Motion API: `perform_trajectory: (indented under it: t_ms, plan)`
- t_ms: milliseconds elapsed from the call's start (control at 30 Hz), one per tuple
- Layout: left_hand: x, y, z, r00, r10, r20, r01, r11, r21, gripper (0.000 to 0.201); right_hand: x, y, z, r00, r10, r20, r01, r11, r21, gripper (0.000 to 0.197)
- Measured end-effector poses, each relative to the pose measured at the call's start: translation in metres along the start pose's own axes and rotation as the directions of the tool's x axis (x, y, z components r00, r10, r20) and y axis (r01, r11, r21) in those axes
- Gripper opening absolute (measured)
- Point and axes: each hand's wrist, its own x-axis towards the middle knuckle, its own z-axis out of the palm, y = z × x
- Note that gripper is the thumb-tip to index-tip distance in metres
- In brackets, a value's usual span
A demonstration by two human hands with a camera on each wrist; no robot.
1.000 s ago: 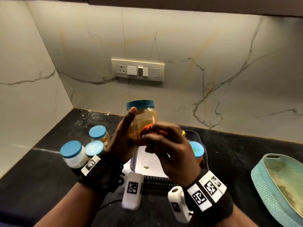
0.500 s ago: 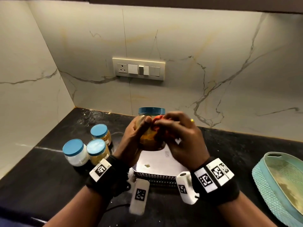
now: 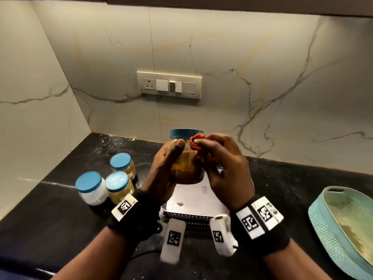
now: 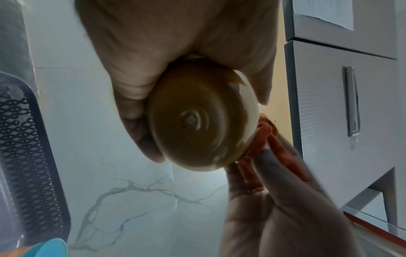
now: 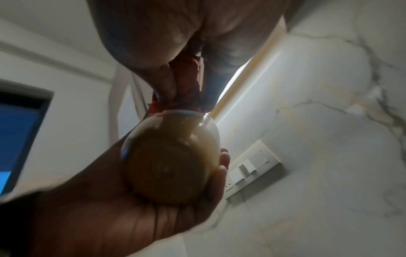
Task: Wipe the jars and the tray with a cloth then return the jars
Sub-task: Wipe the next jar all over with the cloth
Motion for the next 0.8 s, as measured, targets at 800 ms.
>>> perform_trajectory:
  t_ms: [800]
  plan:
    - [0.006,0.001,-0.005,0.993,-0.066,0.099,0.067,0.998,-0.009,0.086,-0.017,0.008,0.001,0.992,-0.073,0.107,0.073,0.997,-0.002,0.041]
